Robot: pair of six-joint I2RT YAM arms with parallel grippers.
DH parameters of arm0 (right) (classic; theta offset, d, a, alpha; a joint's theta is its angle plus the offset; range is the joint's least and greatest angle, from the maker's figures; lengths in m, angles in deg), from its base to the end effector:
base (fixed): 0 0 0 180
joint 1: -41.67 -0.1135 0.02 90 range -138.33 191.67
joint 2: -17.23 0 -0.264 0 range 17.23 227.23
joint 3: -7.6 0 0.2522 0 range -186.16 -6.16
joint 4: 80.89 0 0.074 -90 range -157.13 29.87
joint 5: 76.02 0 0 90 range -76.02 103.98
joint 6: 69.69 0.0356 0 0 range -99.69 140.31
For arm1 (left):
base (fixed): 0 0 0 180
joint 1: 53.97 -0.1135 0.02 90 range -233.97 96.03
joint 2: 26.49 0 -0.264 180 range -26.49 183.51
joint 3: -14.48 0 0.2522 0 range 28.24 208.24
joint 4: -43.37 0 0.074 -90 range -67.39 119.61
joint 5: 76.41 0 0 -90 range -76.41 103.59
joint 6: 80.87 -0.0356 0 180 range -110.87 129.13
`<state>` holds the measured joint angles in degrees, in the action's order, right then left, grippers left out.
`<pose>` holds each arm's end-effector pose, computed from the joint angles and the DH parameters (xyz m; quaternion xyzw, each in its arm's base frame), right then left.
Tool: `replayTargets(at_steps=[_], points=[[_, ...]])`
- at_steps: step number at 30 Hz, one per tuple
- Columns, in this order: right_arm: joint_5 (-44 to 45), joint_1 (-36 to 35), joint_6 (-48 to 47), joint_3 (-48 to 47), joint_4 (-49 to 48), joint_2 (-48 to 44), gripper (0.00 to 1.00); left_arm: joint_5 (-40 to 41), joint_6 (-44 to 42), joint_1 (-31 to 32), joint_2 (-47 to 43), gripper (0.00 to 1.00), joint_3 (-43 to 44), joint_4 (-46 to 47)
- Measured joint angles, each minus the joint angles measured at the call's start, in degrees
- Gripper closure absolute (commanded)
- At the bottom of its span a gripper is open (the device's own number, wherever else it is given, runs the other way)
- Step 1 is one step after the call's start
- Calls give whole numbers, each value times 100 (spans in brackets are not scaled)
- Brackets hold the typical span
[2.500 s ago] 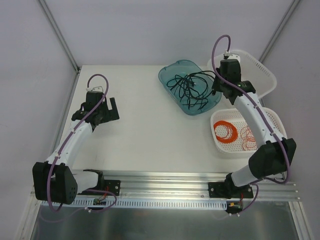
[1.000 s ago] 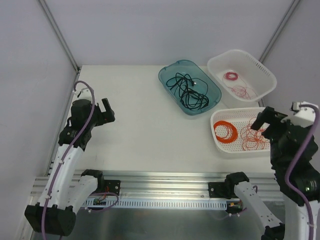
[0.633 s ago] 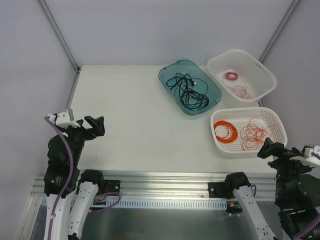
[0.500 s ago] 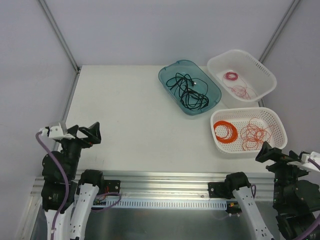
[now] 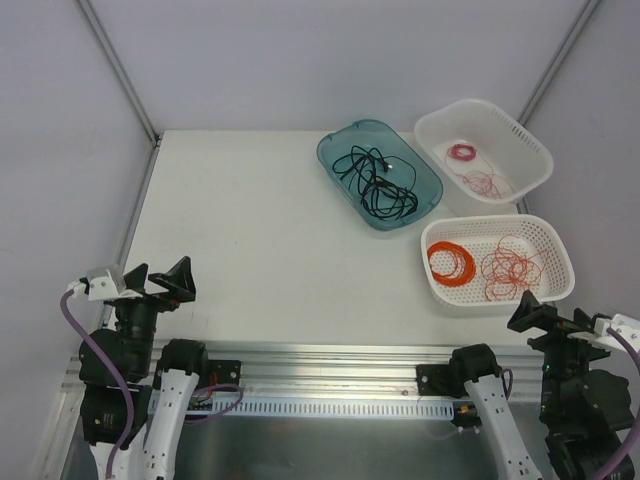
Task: Untangle the cables
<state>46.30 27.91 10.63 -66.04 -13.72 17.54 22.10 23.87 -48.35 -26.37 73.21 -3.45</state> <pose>-0.0617 -0.0347 0.3677 0.0724 0.6704 -0.1604 0.7208 -0.0052 0.0058 0.3517 -0.1074 0.6224 -0.0907 0.7699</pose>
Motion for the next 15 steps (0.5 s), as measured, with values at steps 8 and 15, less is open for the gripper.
replayTargets(at_steps=[8,15], points=[[-70,0,-85,76,-13,0,3,61,-15,0,0,1,0,-208],[-140,0,-87,76,-50,0,3,63,-15,2,0,1,0,-310]])
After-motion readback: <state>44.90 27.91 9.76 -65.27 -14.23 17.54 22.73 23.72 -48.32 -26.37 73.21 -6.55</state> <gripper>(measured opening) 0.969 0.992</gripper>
